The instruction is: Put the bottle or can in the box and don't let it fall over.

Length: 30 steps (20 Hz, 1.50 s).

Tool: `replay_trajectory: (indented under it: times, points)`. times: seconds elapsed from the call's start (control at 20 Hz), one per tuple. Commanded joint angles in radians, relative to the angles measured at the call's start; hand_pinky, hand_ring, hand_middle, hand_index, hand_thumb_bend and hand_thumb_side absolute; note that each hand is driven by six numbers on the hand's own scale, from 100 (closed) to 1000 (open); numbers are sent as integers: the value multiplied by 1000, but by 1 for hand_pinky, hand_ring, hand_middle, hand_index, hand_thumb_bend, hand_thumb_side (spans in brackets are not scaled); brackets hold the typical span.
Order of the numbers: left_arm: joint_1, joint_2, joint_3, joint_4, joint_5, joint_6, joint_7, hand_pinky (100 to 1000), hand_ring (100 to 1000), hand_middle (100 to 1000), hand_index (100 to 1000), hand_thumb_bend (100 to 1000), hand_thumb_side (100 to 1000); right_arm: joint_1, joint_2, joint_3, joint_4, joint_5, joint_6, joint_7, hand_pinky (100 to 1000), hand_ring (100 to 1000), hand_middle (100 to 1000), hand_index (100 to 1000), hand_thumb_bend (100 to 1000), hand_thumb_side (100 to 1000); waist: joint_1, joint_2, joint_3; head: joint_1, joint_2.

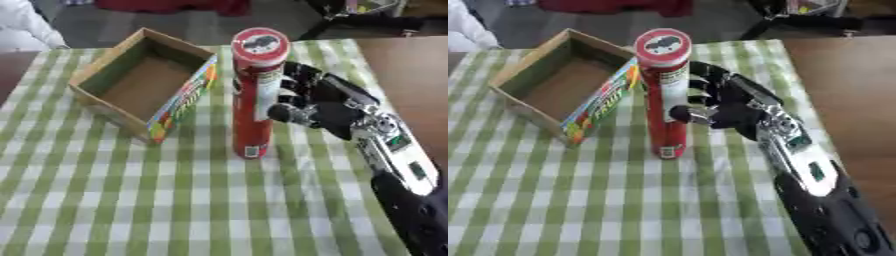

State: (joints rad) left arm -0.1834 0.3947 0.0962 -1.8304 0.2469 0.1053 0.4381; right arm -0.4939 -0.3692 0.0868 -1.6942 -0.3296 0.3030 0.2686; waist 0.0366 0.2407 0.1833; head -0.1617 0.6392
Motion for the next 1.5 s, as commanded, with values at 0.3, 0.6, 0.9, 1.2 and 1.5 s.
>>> replay_trajectory:
  times: [0.3, 0.6, 0.9, 1.2, 1.5]
  points:
    - [-11, 12, 3, -12, 0, -2, -2, 860, 883, 772, 787, 621, 702, -40, 4, -2, 22, 26, -11, 12, 921, 999, 1000, 930, 627, 151, 0, 0, 5, -5, -20]
    - [-13, 9, 2, -13, 1, -2, -3, 861, 883, 772, 787, 620, 704, -67, 21, 0, 38, 52, -12, 19, 926, 998, 1000, 926, 626, 151, -1, 8, 12, -8, -28]
    - [-17, 6, 2, -14, 2, -2, -4, 861, 883, 772, 787, 618, 705, -95, 34, 6, 65, 71, -12, 24, 924, 990, 1000, 915, 621, 140, -4, 18, 21, -9, -36]
    - [-19, 4, 3, -15, 4, -2, -3, 862, 883, 772, 786, 616, 706, -113, 41, 10, 81, 74, -11, 24, 923, 966, 1000, 897, 613, 123, -7, 25, 27, -11, -37]
    - [-21, 3, 4, -16, 6, -3, -3, 863, 883, 772, 786, 614, 707, -124, 46, 11, 92, 80, -3, 14, 926, 931, 977, 876, 599, 100, -9, 30, 32, -10, -38]
